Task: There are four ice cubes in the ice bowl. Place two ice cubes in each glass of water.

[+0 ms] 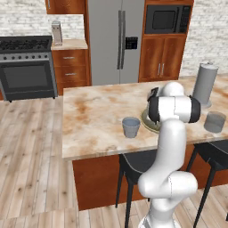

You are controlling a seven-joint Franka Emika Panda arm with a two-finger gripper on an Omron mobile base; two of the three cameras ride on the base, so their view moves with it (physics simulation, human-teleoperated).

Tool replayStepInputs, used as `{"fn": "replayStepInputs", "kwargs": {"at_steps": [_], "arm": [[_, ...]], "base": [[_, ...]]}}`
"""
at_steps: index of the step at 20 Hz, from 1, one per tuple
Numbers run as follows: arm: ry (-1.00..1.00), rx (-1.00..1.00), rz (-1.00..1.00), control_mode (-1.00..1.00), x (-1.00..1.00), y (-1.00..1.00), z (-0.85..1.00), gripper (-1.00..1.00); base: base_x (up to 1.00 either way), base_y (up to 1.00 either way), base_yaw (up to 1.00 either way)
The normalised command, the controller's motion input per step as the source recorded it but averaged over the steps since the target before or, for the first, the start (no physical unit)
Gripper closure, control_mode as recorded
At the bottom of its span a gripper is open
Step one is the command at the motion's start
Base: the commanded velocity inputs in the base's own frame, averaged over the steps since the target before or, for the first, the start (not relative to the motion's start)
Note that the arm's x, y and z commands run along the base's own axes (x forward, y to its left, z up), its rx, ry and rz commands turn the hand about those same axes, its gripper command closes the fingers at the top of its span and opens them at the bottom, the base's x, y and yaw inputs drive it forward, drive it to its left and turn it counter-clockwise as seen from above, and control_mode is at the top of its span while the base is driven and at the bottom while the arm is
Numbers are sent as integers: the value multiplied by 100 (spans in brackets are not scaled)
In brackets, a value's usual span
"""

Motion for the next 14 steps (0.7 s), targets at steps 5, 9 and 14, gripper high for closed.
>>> {"fn": "replayStepInputs", "kwargs": {"at_steps": [5,9,14], "arm": [[0,-4,0,-100,-2,38,-47,100],[0,-3,0,-100,-1,35,-38,100],[0,-2,-2,-100,0,28,-12,100]], "base": [[0,0,0],[0,0,0],[0,0,0]]}}
